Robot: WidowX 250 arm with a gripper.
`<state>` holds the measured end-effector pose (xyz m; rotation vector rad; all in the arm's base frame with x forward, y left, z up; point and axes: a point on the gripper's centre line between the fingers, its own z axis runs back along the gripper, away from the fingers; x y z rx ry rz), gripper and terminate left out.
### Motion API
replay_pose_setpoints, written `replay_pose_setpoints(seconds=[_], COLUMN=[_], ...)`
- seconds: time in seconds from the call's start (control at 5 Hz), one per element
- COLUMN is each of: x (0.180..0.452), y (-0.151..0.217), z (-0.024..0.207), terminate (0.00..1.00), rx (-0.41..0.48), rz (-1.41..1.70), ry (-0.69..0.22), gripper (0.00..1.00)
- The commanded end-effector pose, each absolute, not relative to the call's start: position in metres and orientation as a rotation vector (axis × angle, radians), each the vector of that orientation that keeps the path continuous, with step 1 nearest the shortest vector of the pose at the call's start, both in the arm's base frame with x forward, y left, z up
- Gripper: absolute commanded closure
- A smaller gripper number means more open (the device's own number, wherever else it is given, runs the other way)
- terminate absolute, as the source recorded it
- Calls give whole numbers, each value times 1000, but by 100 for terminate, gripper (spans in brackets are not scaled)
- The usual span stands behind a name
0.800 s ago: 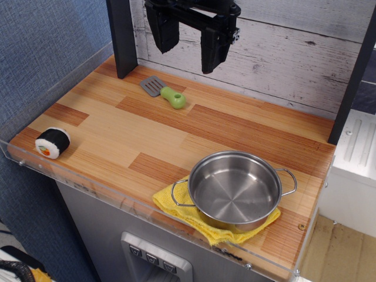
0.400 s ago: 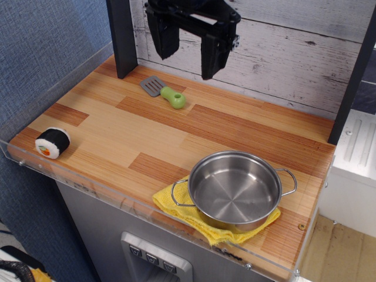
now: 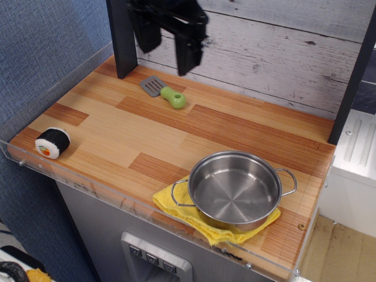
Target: Place the sushi in the pot.
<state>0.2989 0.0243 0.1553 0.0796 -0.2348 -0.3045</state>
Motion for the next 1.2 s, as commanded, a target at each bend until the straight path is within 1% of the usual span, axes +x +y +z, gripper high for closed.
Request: replay_pose_setpoints(seconds=[0.0, 0.2, 0.4, 0.6, 0.8, 1.0], x=[291, 269, 239, 215, 198, 189], y=[119, 144, 157, 159, 156, 160], z=[166, 159, 153, 144, 136, 128], terminate=[0, 0, 0, 0, 0, 0], rx=[158, 112, 114, 138, 183, 207], rz=[-333, -316, -283, -206, -112, -27], ry=[-287, -280, -229, -161, -80, -58], gripper=[0, 0, 0, 0, 0, 0])
